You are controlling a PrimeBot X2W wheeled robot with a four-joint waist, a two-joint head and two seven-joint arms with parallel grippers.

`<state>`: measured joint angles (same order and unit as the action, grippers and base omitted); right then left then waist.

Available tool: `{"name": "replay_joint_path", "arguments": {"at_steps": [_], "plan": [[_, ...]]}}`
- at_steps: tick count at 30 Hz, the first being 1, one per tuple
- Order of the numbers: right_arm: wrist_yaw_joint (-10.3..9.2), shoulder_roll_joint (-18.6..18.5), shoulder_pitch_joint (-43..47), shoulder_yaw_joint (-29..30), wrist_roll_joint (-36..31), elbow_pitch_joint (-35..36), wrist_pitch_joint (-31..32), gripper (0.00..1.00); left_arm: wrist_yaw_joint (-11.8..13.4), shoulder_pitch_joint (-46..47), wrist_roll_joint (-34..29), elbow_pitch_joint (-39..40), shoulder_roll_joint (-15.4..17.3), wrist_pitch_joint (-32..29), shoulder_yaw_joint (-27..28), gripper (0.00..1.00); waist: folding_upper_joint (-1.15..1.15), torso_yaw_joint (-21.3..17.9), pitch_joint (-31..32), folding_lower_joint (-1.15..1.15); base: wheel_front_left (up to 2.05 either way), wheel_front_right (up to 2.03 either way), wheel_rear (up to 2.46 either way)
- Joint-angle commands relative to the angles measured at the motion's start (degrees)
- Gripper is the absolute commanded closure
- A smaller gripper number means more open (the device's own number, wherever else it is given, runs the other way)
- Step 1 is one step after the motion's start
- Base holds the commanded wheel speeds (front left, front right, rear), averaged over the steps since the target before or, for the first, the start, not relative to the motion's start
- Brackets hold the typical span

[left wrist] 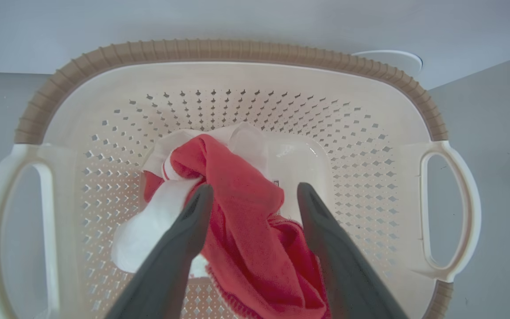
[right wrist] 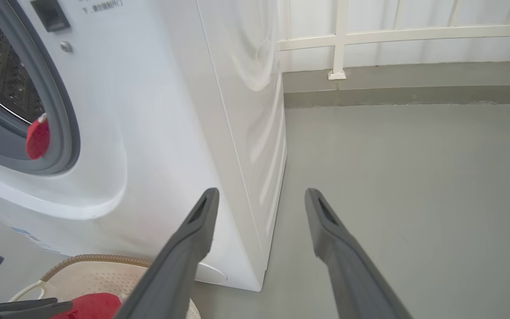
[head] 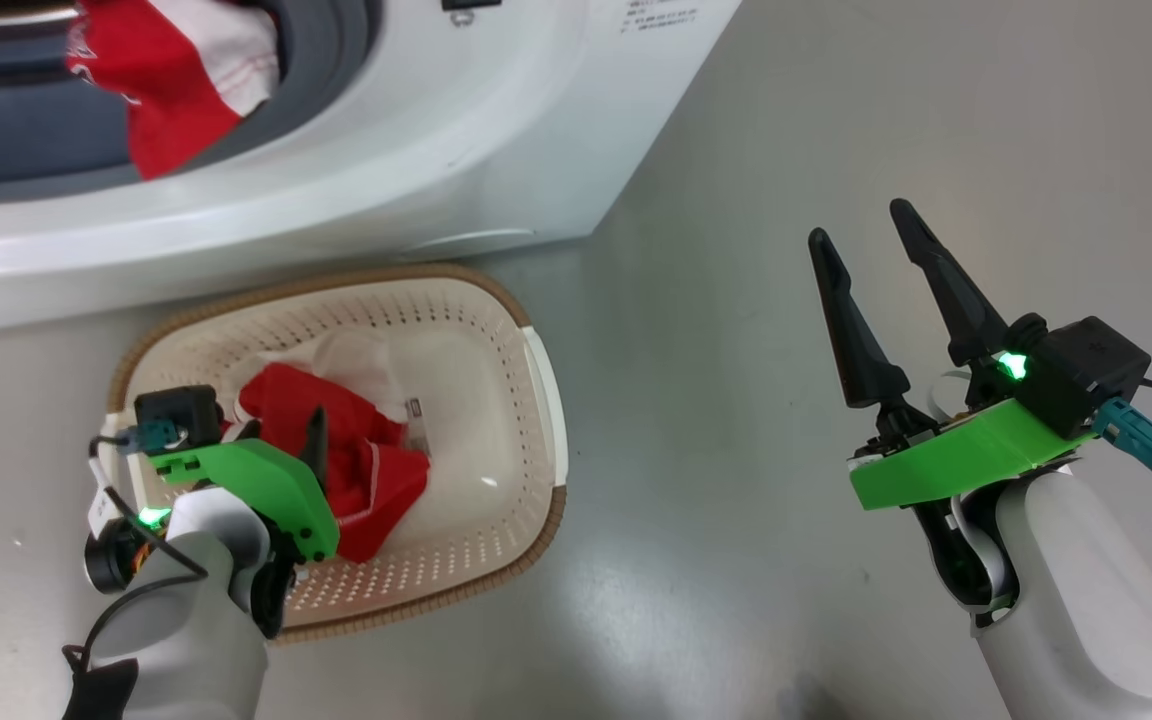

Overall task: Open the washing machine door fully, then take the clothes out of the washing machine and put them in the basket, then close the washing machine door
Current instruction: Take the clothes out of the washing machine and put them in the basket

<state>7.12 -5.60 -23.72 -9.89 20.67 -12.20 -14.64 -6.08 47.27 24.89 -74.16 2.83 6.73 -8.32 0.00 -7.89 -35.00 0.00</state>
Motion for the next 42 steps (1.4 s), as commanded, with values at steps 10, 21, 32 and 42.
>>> {"name": "replay_joint_path", "arguments": {"at_steps": [10,21,32,42], "plan": [[0.36,-0.9,3.5,0.0,-0.5,0.2,-0.4,0.00,-1.1,-3.7,1.6,1.2,1.0,6.7,0.2,0.00,0.00,2.8,9.0,0.00,0.00,0.00,0.00],[0.36,-1.7,6.4,0.7,-1.3,0.2,-0.4,0.00,-1.3,-11.2,1.5,16.4,1.8,8.2,3.0,0.00,0.00,4.2,16.5,0.00,0.00,0.00,0.00],[0.36,-1.3,9.9,2.6,-3.0,0.4,-0.4,0.00,-0.2,-24.0,-3.8,37.1,1.7,8.3,9.4,0.00,0.00,4.6,24.0,0.00,0.00,0.00,0.00],[0.36,-0.3,12.7,4.9,-4.9,1.2,-0.4,0.00,1.0,-31.1,-7.6,47.8,1.7,8.3,11.8,0.00,0.00,4.4,28.9,0.00,0.00,0.00,0.00]]}}
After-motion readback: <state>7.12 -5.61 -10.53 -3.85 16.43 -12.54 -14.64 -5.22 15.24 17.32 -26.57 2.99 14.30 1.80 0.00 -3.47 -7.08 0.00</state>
